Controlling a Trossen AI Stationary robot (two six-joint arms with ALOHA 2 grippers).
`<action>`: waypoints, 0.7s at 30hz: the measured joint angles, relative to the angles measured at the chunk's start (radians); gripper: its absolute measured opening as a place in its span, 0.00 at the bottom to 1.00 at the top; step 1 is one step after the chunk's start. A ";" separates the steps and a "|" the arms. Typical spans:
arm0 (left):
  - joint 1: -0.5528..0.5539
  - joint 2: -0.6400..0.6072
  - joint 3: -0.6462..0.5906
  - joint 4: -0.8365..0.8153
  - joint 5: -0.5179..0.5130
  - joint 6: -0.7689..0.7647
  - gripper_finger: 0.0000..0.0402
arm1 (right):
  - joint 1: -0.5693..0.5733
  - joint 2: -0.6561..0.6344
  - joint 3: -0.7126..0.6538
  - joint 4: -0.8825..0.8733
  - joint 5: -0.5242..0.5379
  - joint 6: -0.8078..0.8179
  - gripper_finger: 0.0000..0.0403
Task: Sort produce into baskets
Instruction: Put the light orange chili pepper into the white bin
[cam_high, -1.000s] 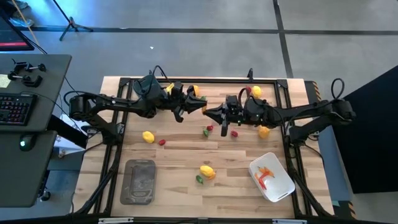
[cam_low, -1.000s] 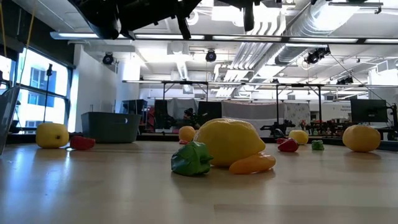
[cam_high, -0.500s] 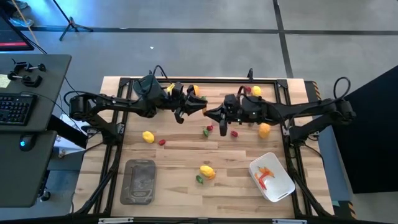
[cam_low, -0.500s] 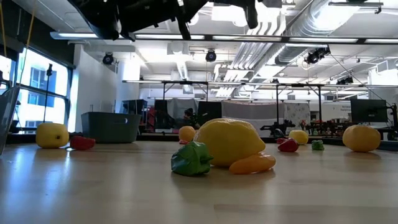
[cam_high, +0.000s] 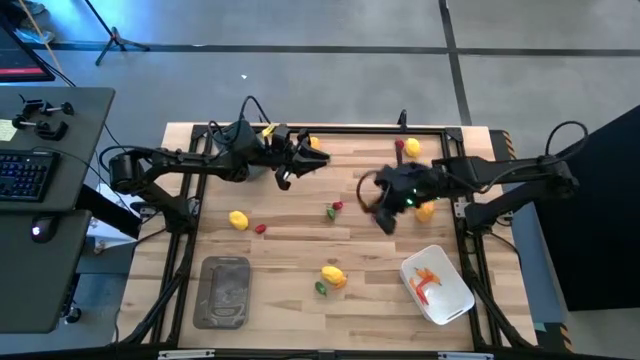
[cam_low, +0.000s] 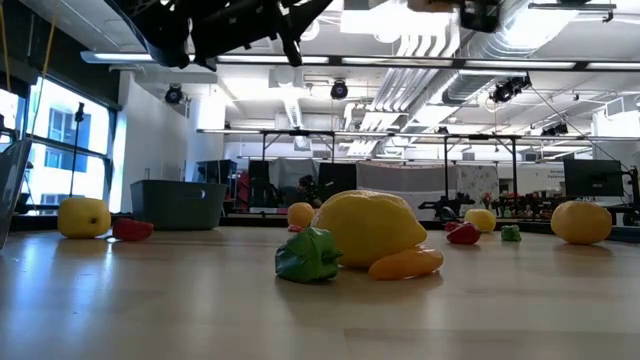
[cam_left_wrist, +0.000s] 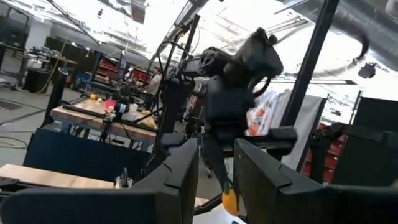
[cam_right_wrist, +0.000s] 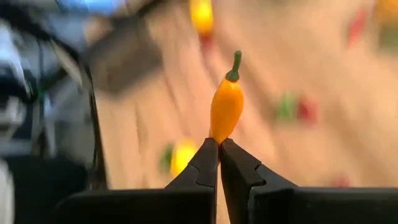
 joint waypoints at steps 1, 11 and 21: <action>0.001 0.000 0.000 0.000 0.011 0.000 0.23 | 0.016 0.000 0.007 -0.070 -0.033 0.051 0.00; 0.005 0.000 0.000 -0.127 0.020 0.030 0.23 | 0.307 0.003 -0.137 -0.383 -0.266 0.467 0.00; -0.004 0.000 -0.080 -0.141 -0.029 0.055 0.18 | 0.471 -0.050 -0.495 -0.112 -0.370 0.698 0.00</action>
